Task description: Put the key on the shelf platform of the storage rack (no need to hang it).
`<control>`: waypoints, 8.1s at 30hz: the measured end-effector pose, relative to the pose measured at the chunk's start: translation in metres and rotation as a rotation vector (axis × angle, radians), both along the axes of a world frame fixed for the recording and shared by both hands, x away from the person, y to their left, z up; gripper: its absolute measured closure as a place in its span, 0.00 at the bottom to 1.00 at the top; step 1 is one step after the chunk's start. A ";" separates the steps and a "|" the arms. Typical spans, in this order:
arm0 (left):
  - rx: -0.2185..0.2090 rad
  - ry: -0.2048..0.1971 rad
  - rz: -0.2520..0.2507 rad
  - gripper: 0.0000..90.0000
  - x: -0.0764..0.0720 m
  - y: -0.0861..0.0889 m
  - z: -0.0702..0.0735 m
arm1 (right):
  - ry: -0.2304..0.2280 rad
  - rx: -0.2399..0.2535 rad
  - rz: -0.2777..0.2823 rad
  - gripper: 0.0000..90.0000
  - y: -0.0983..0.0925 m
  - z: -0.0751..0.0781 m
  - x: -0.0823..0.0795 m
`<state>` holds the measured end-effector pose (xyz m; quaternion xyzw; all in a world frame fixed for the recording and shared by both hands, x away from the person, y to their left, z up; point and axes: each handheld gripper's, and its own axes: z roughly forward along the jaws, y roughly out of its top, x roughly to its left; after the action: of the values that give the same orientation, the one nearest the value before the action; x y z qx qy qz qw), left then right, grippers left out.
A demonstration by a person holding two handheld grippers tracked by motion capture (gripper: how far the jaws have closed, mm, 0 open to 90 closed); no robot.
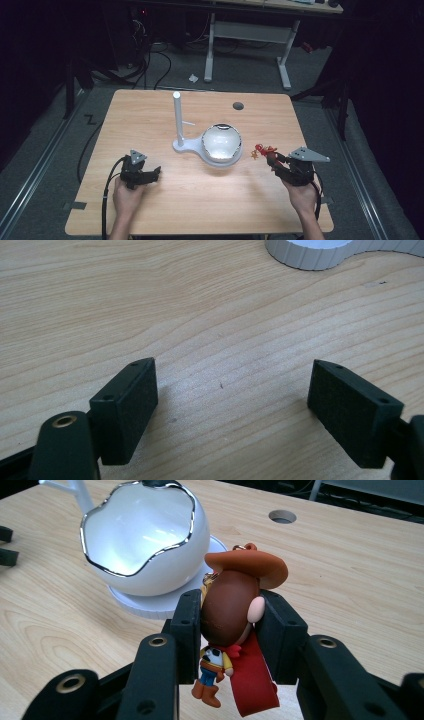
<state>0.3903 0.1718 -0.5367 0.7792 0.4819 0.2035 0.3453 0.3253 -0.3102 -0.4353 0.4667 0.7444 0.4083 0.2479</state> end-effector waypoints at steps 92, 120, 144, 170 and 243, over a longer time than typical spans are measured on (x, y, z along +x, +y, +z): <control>0.001 0.000 -0.001 0.23 0.000 0.000 0.000 | 0.040 -0.027 0.272 0.71 0.108 0.020 0.078; 0.001 0.000 -0.001 0.23 0.000 0.000 0.000 | 0.119 -0.110 0.246 0.71 0.126 -0.015 0.105; 0.001 0.000 -0.001 0.23 0.000 0.000 0.000 | 0.091 -0.074 0.206 0.56 0.114 -0.004 0.100; 0.001 0.000 -0.001 0.23 0.000 0.000 0.000 | 0.020 -0.006 0.155 0.56 0.080 0.024 0.083; 0.001 -0.001 -0.001 0.23 0.000 0.000 0.000 | -0.039 0.127 -0.028 0.56 -0.022 0.022 0.012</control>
<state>0.3903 0.1717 -0.5367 0.7794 0.4814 0.2038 0.3452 0.3369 -0.3325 -0.4131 0.4839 0.7054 0.4602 0.2378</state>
